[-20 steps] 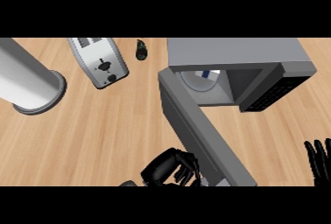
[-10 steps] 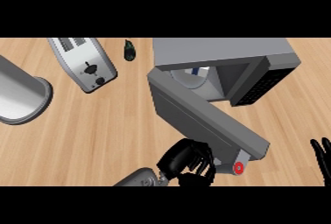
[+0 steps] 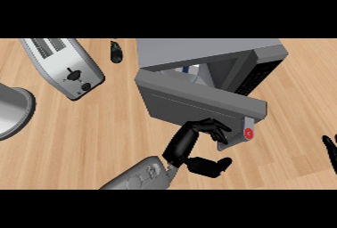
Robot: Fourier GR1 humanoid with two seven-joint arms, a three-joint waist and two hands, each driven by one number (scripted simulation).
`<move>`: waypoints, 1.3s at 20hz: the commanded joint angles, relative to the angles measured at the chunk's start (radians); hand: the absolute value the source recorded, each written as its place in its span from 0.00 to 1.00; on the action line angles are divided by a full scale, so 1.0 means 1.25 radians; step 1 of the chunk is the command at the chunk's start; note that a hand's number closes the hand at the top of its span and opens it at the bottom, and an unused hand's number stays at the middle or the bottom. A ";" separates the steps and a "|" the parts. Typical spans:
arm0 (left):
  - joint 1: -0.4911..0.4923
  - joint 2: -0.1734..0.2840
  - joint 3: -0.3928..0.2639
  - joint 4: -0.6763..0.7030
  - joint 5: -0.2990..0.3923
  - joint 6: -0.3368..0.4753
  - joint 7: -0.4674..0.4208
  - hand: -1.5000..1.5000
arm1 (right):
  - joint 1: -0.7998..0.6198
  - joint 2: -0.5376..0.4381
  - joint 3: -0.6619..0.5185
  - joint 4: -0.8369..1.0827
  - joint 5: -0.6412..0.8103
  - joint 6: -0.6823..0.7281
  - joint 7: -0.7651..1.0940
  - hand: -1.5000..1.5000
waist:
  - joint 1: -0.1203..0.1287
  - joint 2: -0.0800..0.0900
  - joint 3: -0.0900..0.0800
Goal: Pick up the milk, place it into the microwave and close the microwave
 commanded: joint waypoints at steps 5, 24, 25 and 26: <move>-0.111 -0.004 0.037 0.035 0.104 0.066 -0.057 0.00 | -0.032 -0.018 -0.003 -0.025 -0.051 0.013 0.027 0.00 | -0.054 0.014 0.002; -0.259 -0.004 0.054 0.163 0.260 0.115 -0.121 0.00 | -0.116 -0.098 -0.018 -0.037 -0.180 0.058 0.096 0.00 | -0.118 0.035 0.004; -0.255 -0.004 0.047 0.164 0.264 0.121 -0.128 0.00 | -0.120 -0.098 -0.010 -0.036 -0.185 0.063 0.099 0.00 | -0.123 0.038 0.004; -0.266 -0.004 0.037 0.166 0.265 0.117 -0.130 0.00 | -0.124 -0.107 -0.015 -0.031 -0.186 0.065 0.104 0.00 | -0.125 0.037 0.005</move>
